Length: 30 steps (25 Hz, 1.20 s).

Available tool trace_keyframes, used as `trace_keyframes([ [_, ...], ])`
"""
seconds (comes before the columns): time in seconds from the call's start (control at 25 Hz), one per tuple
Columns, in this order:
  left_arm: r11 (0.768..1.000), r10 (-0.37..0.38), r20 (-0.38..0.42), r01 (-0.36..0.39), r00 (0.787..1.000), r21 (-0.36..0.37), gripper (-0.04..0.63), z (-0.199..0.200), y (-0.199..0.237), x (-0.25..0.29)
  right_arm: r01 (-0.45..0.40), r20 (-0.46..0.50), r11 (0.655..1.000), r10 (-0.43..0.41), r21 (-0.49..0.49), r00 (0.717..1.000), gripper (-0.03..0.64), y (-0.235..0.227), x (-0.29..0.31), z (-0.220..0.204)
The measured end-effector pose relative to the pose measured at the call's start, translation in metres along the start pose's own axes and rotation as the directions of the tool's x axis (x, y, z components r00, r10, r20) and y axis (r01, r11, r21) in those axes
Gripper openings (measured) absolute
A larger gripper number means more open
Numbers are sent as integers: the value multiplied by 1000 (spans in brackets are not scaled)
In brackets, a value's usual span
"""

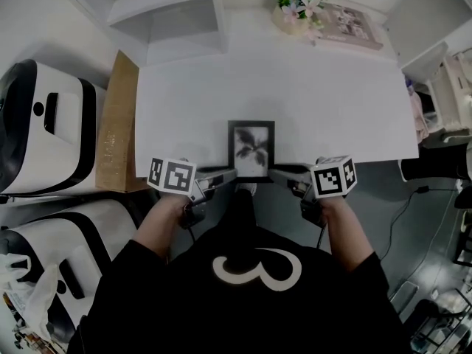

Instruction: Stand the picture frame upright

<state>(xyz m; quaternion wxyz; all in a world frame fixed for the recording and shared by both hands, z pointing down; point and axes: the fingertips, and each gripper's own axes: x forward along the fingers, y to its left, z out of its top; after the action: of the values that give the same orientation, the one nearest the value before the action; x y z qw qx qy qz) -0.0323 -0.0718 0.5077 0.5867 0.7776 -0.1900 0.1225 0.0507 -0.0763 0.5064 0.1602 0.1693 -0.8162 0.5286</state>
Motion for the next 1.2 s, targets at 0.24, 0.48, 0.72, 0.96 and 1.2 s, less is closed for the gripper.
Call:
trace_keyframes([
  [0.24, 963, 58, 46, -68, 997, 261, 84, 52, -11, -13, 61, 8, 978, -61, -200, 998, 89, 12, -2, 47],
  [0.48, 860, 105, 96, -139, 990, 490, 84, 104, -21, -24, 132, 43, 899, -125, -417, 991, 91, 18, -1, 98],
  [0.72, 742, 147, 165, -219, 975, 634, 84, 153, -19, -26, 216, 97, 816, -194, -536, 976, 89, 9, 5, 142],
  [0.96, 644, 178, 235, -293, 956, 706, 84, 192, -7, -19, 309, 164, 737, -265, -601, 950, 89, -9, 12, 179],
  [1.2, 551, 205, 292, -357, 934, 754, 86, 224, 12, -9, 397, 223, 623, -341, -674, 913, 87, -30, 21, 210],
])
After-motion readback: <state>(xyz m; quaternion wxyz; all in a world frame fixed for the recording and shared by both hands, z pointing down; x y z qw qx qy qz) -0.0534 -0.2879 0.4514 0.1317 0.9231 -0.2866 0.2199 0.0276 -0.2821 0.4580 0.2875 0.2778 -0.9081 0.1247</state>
